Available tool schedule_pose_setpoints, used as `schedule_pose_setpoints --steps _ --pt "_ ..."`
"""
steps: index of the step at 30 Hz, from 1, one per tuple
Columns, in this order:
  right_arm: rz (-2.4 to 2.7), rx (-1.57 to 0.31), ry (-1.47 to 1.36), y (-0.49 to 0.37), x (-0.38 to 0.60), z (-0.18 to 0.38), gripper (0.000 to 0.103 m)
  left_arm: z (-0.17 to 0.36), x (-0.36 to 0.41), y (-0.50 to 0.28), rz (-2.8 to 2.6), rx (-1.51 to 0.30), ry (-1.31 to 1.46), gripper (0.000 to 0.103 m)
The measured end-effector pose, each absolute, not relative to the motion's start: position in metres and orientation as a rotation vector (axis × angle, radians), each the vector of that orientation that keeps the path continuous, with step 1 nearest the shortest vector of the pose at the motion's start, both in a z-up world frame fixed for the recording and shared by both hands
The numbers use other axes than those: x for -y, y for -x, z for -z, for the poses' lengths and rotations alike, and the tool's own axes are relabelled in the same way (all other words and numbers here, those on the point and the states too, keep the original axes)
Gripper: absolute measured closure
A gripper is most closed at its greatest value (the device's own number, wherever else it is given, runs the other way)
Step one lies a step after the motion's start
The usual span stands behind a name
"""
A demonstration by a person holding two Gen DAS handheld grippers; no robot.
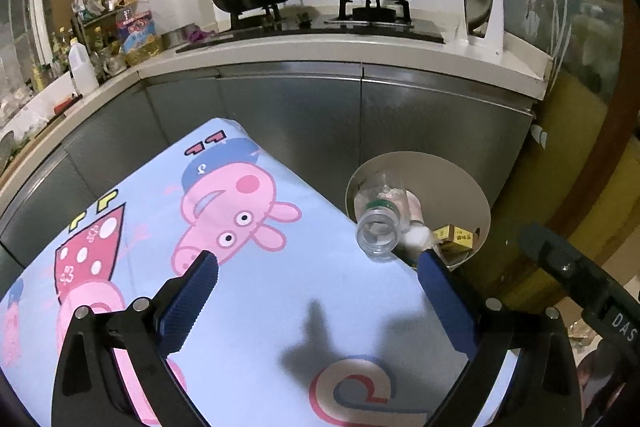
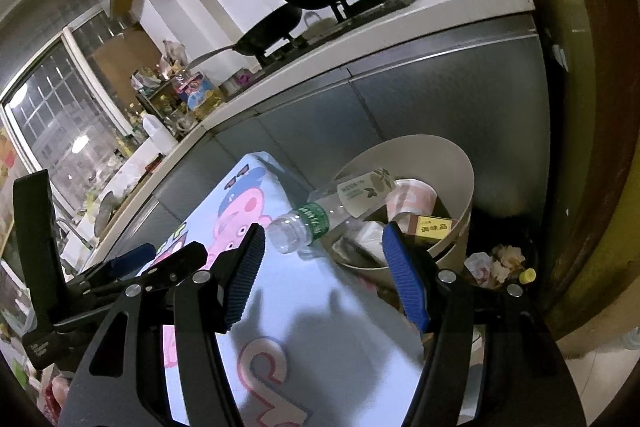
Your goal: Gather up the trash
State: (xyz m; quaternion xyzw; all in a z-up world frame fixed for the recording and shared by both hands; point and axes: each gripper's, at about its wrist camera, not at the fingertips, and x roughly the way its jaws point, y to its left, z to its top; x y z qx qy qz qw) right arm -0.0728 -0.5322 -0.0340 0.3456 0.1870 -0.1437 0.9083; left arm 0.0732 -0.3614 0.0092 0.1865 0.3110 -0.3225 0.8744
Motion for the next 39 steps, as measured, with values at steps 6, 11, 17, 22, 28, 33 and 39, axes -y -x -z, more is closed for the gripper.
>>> schedule_pose_setpoints --steps 6,11,17,22,28,33,39 --pt "0.282 -0.373 -0.687 0.079 0.516 0.022 0.042 -0.020 0.348 -0.061 0.655 -0.605 -0.397 0.004" --pt "0.275 -0.364 -0.667 0.082 0.504 0.012 0.042 -0.027 0.337 -0.054 0.632 -0.570 -0.405 0.004" --pt "0.268 -0.350 -0.642 0.087 0.488 0.001 0.042 -0.036 0.321 -0.049 0.597 -0.529 -0.383 0.004" --pt "0.262 -0.341 -0.626 0.090 0.476 -0.007 0.042 -0.043 0.307 -0.048 0.574 -0.507 -0.359 0.004" --pt "0.256 -0.340 -0.611 0.089 0.463 -0.011 0.042 -0.047 0.293 -0.044 0.562 -0.491 -0.348 0.004" --pt "0.256 -0.341 -0.610 0.089 0.457 -0.011 0.042 -0.047 0.283 -0.048 0.567 -0.517 -0.325 0.004" --pt "0.252 -0.343 -0.610 0.089 0.454 -0.011 0.042 -0.048 0.274 -0.049 0.568 -0.525 -0.312 0.004"
